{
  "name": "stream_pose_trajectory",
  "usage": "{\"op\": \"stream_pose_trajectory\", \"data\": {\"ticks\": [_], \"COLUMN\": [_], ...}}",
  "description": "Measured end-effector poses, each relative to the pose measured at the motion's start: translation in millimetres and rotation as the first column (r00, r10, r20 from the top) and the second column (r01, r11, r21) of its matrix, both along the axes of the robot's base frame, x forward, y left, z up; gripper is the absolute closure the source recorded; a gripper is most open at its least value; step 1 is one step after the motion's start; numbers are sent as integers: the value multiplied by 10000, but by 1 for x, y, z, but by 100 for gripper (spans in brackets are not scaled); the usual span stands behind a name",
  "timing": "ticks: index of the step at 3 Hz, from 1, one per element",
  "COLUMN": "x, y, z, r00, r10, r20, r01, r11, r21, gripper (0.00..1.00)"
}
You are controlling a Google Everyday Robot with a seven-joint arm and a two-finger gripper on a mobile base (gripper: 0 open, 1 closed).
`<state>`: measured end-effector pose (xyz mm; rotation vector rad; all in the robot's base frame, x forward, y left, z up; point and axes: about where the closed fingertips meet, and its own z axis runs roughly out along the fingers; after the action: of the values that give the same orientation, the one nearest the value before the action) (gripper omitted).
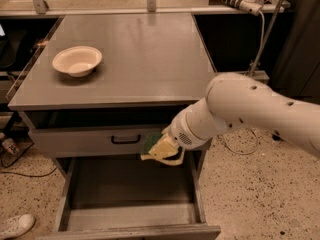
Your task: Pick sponge from middle drawer and place on counter
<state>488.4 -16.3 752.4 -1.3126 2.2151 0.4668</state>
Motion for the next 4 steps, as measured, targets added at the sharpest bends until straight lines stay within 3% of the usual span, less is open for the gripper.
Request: {"op": "stream_pose_trajectory", "data": {"ticks": [2,4], "x": [1,25], "y": [0,3], "z": [17,118], "r00": [9995,9852], "r10": [91,222], "r20": [290,1698], "r01": [-93,-201], "r11": [9999,9997], "r21": [52,-146], "gripper": [100,100]}}
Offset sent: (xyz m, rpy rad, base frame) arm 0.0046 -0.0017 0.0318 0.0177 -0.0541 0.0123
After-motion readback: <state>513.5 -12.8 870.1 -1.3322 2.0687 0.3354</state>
